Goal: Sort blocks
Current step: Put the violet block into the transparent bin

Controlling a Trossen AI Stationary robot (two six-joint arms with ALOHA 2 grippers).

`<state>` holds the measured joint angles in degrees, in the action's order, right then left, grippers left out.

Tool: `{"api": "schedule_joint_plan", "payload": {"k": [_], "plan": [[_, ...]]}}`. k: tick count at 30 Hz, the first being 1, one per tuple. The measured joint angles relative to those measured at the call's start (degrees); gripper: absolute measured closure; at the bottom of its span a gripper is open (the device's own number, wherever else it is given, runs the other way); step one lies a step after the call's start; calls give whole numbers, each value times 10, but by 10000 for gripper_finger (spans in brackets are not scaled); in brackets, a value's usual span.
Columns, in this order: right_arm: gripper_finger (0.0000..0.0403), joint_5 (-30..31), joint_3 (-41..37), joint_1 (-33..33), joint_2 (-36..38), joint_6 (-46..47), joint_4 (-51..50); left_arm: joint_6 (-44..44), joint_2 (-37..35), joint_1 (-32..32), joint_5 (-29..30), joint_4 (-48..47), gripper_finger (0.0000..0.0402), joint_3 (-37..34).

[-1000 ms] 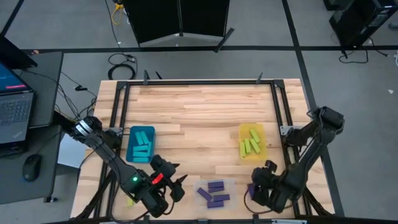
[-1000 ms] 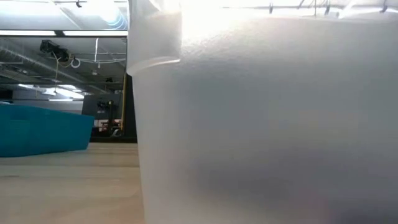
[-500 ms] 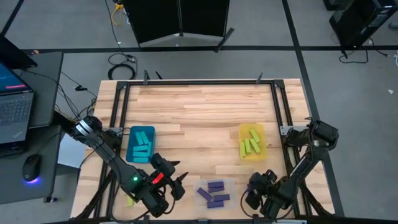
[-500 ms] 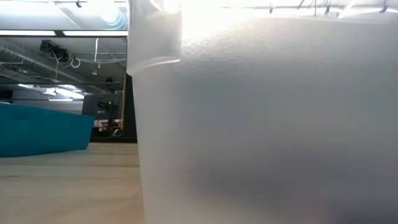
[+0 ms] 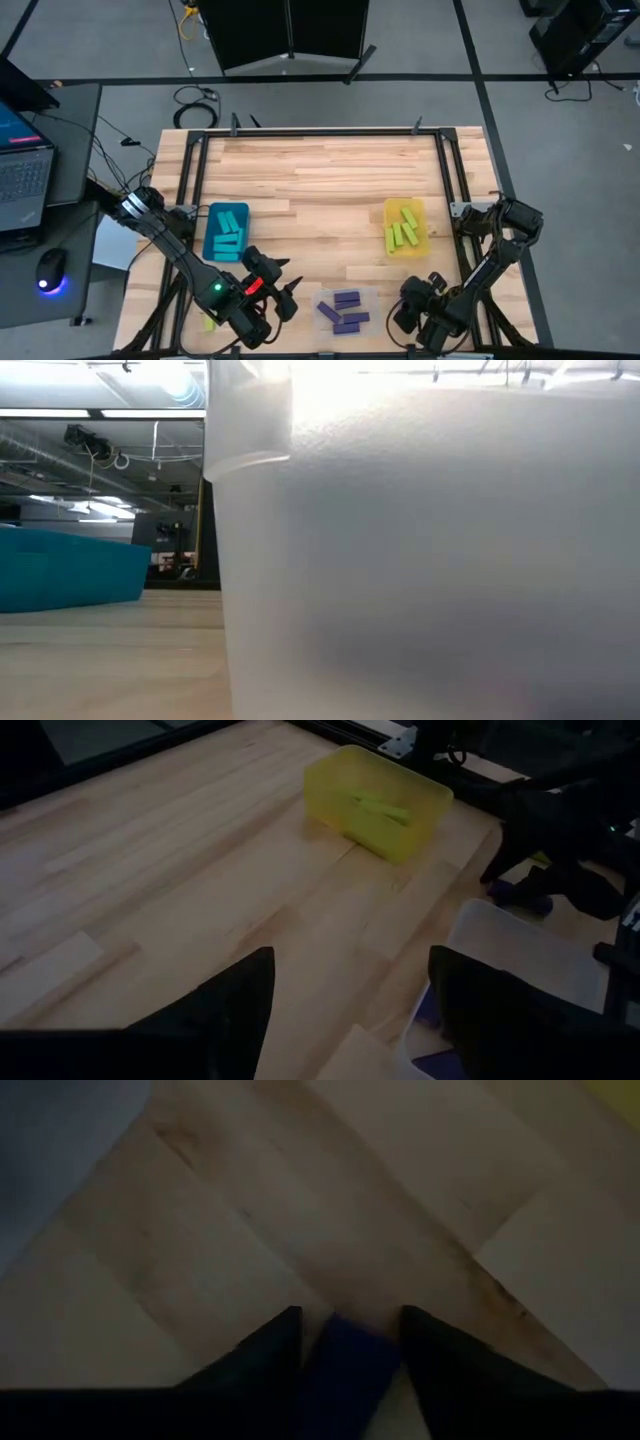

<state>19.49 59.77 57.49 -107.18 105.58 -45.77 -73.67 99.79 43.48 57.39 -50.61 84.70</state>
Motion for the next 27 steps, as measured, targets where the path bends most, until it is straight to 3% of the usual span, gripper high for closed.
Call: {"api": "schedule_joint_plan", "payload": {"k": [5, 11, 17, 22, 27], "plan": [[287, 13, 0, 9, 5, 0, -4, 0, 0, 0, -1, 0, 131, 0], [287, 61, -3, 25, 12, -3, -7, 7, 0, 1, -2, 0, 131, 0], [287, 164, -3, 42, 59, -61, -5, 12, 0, 2, -2, 0, 131, 0], [287, 282, -2, 47, 115, -169, 40, 11, 0, 6, -2, 1, 131, 0], [287, 344, -1, -6, 136, -380, 206, 9, 0, 8, -13, 1, 131, 0]]}}
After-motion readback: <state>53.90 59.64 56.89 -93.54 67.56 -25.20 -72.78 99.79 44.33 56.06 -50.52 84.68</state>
